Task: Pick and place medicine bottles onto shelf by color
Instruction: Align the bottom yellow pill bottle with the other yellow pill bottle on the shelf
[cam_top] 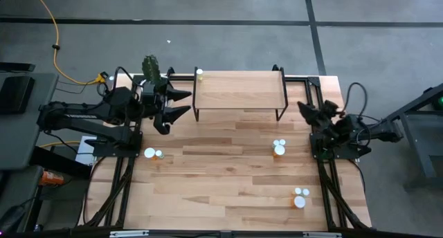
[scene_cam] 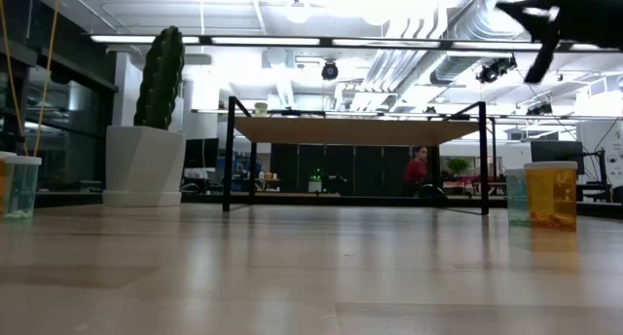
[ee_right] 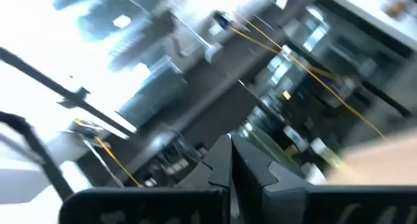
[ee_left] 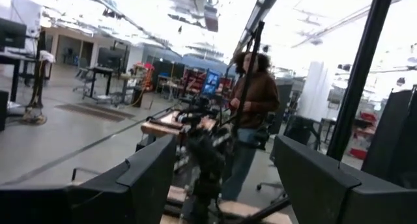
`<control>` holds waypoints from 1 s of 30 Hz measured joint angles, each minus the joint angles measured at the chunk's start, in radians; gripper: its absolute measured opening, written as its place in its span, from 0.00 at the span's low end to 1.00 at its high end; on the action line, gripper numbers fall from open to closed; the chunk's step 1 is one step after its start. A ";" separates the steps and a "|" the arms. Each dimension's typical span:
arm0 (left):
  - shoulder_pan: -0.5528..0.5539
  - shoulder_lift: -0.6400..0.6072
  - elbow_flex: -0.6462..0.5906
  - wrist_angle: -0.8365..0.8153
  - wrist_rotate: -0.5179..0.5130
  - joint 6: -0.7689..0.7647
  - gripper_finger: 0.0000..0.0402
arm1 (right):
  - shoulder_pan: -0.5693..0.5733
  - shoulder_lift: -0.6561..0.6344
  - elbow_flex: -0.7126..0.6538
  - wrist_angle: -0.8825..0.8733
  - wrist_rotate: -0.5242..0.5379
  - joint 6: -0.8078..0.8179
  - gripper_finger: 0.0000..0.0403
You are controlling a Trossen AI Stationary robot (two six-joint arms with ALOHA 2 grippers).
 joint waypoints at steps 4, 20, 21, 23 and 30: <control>0.000 -0.014 0.000 -0.039 0.000 -0.019 0.62 | 0.000 0.098 0.042 0.084 -0.007 -0.127 0.00; 0.000 -0.014 0.000 -0.057 0.000 -0.045 0.62 | 0.000 0.443 0.339 0.040 0.149 -0.292 0.00; 0.000 -0.014 0.000 -0.060 0.000 -0.054 0.62 | 0.000 0.457 0.361 0.018 0.149 -0.305 0.00; 0.000 -0.014 0.000 -0.061 -0.001 -0.060 0.62 | 0.000 0.482 0.403 -0.050 0.149 -0.322 0.00; 0.000 -0.014 0.000 -0.062 -0.010 -0.060 0.62 | 0.000 0.545 0.577 -0.398 0.135 -0.267 0.00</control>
